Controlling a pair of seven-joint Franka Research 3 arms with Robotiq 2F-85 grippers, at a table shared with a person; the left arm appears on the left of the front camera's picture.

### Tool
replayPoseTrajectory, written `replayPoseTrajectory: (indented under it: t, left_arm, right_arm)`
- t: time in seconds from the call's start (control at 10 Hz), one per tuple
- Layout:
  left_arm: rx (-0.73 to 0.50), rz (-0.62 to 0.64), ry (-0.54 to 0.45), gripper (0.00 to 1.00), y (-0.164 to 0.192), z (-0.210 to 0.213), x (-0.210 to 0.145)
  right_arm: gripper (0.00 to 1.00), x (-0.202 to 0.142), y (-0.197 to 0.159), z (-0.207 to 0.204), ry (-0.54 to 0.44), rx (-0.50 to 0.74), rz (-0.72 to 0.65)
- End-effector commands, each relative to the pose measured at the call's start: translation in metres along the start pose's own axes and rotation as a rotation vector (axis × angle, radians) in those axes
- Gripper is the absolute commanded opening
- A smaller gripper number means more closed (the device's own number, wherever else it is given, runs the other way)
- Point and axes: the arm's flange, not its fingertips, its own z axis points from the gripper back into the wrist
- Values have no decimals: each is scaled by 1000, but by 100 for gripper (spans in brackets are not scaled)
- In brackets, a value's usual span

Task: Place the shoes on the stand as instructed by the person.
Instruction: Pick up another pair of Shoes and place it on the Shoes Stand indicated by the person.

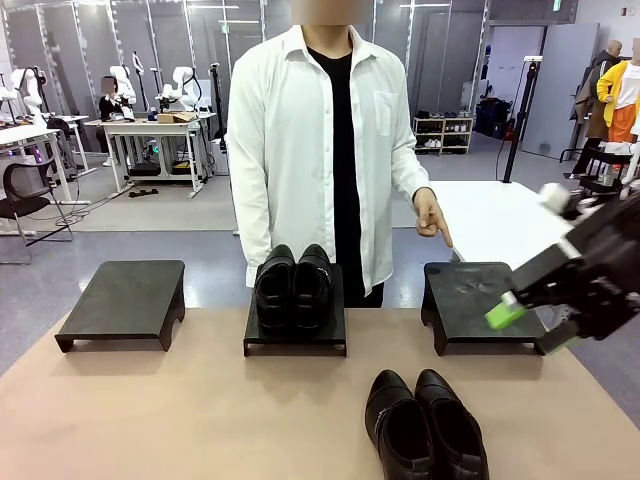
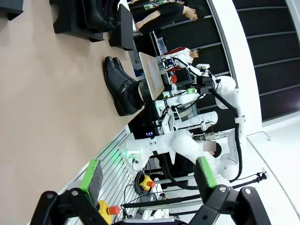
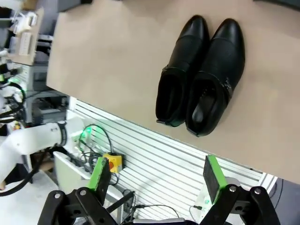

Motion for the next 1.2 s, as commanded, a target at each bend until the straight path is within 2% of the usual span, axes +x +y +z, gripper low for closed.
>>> replayPoseTrajectory:
  t: [0.0,0.3,0.7,1.1]
  left_arm:
    - [-5,-5,3,100,-1,1,-1]
    - [-5,-5,3,100,-1,1,-1]
    - [-5,-5,3,100,-1,1,-1]
    - [-5,-5,3,100,-1,1,-1]
  right_arm:
    - [100,21,15,-30,53,-95,-10]
    - [100,27,33,-88,114,-210,-68]
    - [100,22,28,-162,140,-312,-137]
    - [100,15,18,-206,160,-402,-153]
